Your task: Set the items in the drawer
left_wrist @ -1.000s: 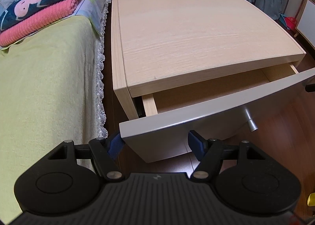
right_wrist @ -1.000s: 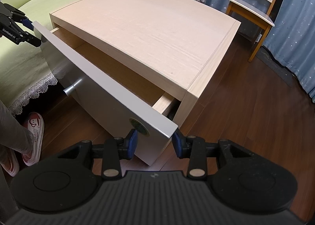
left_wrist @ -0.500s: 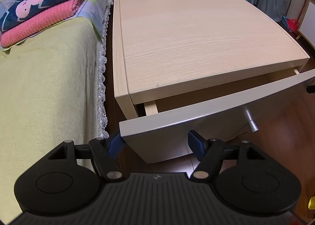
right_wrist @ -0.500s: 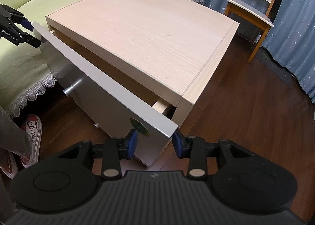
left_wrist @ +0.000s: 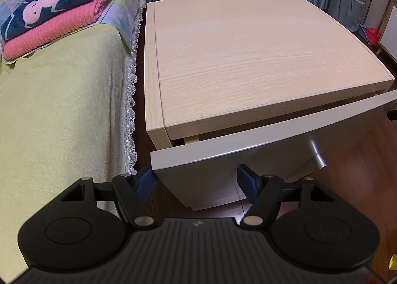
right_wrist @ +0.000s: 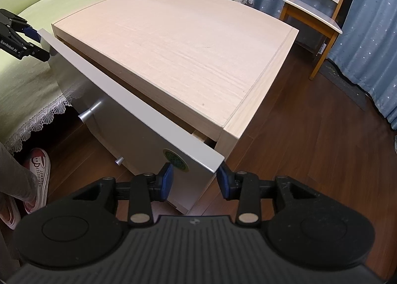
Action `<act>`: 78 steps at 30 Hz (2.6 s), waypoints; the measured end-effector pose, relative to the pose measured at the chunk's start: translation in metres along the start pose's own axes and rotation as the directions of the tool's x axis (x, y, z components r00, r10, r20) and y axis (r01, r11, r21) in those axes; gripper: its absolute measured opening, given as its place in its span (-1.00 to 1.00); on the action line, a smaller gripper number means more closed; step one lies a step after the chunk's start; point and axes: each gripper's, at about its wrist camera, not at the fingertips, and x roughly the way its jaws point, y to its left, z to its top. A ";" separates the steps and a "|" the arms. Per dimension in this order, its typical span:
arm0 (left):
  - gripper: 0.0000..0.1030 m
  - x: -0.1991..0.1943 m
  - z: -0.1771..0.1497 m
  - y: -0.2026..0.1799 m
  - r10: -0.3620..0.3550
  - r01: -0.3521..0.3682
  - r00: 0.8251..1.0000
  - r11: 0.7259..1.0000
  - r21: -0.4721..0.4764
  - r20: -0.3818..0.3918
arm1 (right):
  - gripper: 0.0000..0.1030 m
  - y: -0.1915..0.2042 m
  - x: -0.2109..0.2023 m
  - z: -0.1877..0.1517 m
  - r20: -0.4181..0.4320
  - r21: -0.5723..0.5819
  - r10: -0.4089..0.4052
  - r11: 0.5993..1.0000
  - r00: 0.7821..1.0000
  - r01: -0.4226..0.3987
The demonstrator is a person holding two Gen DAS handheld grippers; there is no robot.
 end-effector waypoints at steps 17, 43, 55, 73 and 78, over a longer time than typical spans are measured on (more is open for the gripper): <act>0.33 -0.014 -0.028 -0.038 -0.018 0.010 0.998 0.992 -0.125 -0.060 | -0.34 0.054 -0.016 -0.025 0.035 0.341 -0.053 0.939 0.998 0.038; 0.24 0.031 -0.010 -0.080 0.012 -0.033 0.994 0.981 -0.190 -0.112 | -0.57 0.079 0.040 0.007 0.026 0.506 -0.078 0.861 0.997 0.054; 0.24 0.030 -0.004 -0.085 0.008 -0.027 0.995 0.982 -0.190 -0.099 | -0.58 0.076 0.040 0.007 0.023 0.515 -0.072 0.856 0.997 0.050; 0.24 0.039 0.006 -0.087 0.013 -0.031 0.996 0.982 -0.184 -0.093 | -0.58 0.072 0.042 0.010 0.020 0.527 -0.070 0.849 0.997 0.049; 0.25 0.041 0.007 -0.084 0.015 -0.031 0.996 0.983 -0.182 -0.093 | -0.58 0.071 0.042 0.010 0.019 0.527 -0.070 0.848 0.997 0.049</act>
